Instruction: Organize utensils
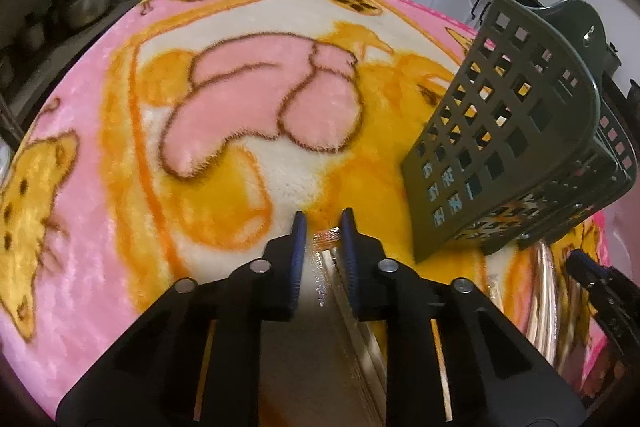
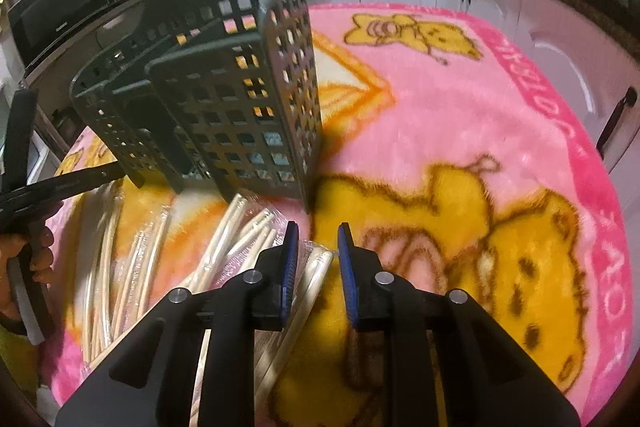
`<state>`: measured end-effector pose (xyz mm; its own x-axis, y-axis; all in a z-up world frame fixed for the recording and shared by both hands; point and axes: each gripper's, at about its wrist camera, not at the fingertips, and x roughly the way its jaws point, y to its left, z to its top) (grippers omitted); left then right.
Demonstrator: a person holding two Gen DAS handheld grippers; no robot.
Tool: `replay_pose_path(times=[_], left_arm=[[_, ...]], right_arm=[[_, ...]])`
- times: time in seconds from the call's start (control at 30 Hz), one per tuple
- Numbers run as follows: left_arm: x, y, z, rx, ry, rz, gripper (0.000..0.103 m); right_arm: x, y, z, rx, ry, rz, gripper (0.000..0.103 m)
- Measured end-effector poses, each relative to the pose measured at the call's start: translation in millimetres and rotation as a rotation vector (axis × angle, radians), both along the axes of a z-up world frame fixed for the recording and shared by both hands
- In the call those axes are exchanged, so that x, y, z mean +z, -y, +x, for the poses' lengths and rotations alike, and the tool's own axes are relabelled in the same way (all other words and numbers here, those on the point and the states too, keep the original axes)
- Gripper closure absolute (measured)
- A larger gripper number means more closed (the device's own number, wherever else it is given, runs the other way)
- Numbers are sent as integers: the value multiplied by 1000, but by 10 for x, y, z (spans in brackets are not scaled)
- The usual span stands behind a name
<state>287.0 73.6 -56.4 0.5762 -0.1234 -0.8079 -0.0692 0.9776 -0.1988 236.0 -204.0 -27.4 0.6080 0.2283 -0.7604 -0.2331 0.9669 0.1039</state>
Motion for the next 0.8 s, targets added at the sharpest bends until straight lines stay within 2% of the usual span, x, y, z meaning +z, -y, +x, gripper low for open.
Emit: replay_pose_path(times=[0.13,0.37,0.63,0.8], left_arm=[[28,-24,-26,-2,11,1,102],[241,-48,-176,-22,64,-19,103],[791,36,-481,-74,200,-27,103],[1093,133,-636,-107,273,-32,103]], right_arm=[[126,-36,-81,12,49,-21,84],[400,-112,-231,45,132,-34,84],[636,-208,-351,85,187,-24,94],[785,-257,-437,108,228,-17,95]])
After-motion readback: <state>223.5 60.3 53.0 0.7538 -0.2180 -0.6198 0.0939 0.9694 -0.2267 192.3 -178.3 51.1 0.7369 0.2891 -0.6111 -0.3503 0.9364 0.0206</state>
